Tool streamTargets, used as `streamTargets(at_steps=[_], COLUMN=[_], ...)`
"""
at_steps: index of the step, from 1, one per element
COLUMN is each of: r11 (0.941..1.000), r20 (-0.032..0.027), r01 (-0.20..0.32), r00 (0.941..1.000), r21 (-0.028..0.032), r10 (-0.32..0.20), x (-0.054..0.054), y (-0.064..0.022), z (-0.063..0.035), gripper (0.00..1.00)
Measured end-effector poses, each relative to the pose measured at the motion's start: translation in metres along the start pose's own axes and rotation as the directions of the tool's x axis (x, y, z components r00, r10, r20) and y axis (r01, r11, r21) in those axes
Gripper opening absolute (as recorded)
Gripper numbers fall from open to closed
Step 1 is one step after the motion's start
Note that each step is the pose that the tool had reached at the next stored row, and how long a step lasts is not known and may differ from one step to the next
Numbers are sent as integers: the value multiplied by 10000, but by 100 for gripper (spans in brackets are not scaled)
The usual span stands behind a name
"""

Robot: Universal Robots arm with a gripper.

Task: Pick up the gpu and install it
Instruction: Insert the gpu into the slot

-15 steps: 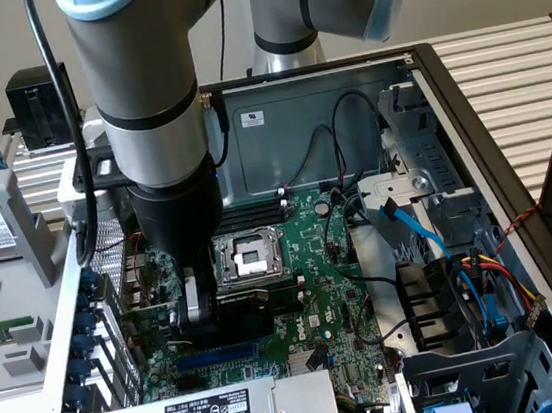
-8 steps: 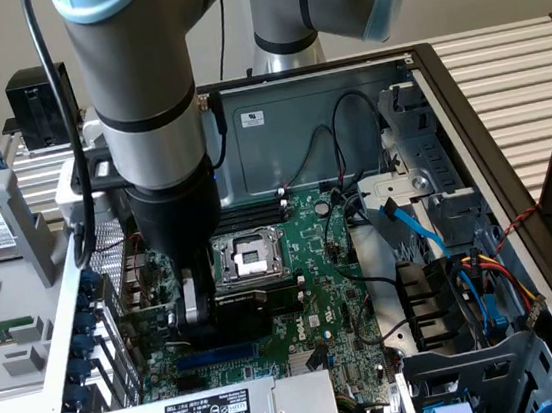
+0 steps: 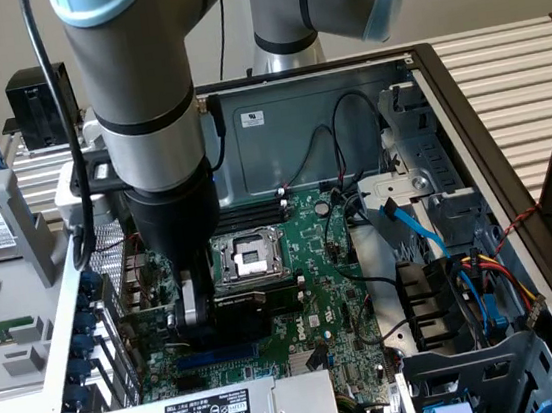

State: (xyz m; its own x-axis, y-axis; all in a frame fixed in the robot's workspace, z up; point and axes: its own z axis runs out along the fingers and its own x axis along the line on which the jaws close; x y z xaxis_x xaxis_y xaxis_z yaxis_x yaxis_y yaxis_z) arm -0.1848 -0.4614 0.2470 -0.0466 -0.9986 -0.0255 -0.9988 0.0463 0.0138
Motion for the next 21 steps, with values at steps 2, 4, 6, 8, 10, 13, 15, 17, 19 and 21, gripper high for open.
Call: streamTargets(at_steps=[2,4,6,8,10,13,15,17,19,21], r11=[10000,10000,10000,10000,10000,10000,10000,10000,10000,10000], r20=[-1,-2,1,0,-1,0,1,1,1,1], r01=[1,0,-1,-3,-2,-3,-3,-5,-5,-4], r00=[10000,10000,10000,10000,10000,10000,10000,10000,10000,10000], r21=[0,-1,1,0,0,1,2,2,2,2], r10=[-1,0,1,3,2,3,3,5,5,4], x=[1,1,-4,-14,-13,-12,-3,-1,1,5], y=[2,2,3,3,4,7,9,11,11,11], z=[2,4,13,18,20,25,26,26,26,23], gripper=[28,28,28,28,28,28,28,28,28,28])
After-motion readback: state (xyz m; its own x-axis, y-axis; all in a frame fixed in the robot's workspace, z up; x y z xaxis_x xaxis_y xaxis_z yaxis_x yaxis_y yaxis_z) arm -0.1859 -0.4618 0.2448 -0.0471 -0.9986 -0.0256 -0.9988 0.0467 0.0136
